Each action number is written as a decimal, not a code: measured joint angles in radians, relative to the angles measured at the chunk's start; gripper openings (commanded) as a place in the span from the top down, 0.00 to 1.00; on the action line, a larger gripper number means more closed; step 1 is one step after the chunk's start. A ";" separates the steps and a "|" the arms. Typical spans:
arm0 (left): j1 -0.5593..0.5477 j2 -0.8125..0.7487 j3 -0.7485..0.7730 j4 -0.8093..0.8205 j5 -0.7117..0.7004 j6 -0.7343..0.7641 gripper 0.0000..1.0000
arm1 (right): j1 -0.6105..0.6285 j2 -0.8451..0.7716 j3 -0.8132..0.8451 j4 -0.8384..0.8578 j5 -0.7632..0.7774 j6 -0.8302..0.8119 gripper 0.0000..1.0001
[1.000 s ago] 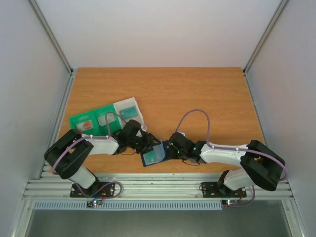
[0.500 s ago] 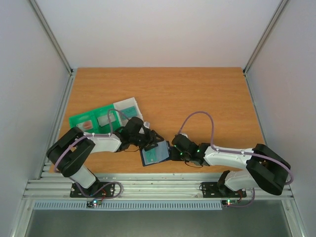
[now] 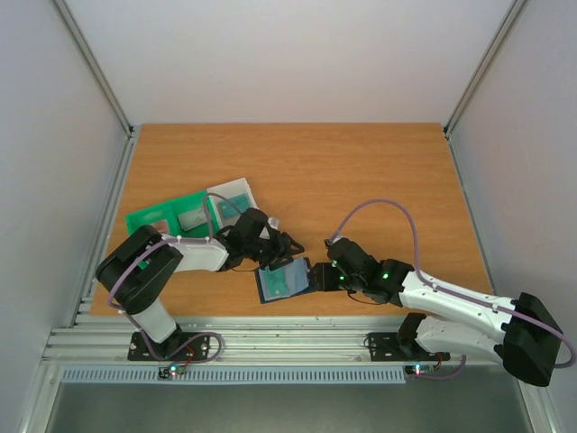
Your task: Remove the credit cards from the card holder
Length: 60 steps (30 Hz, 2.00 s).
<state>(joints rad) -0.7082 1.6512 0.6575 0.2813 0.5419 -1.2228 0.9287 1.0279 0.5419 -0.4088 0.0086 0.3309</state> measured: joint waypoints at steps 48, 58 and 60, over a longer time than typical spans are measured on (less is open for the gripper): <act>0.000 -0.076 0.085 -0.207 -0.047 0.092 0.39 | 0.192 0.455 0.232 -0.065 0.367 -0.059 0.48; 0.002 -0.261 0.056 -0.418 -0.173 0.179 0.46 | 0.193 0.442 0.203 -0.068 0.369 -0.033 0.63; 0.002 -0.289 0.026 -0.438 -0.191 0.187 0.49 | 0.193 0.450 0.195 -0.062 0.369 -0.030 0.65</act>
<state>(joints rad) -0.7063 1.3621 0.6838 -0.1562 0.3511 -1.0359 1.1213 1.4776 0.7364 -0.4709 0.3771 0.3008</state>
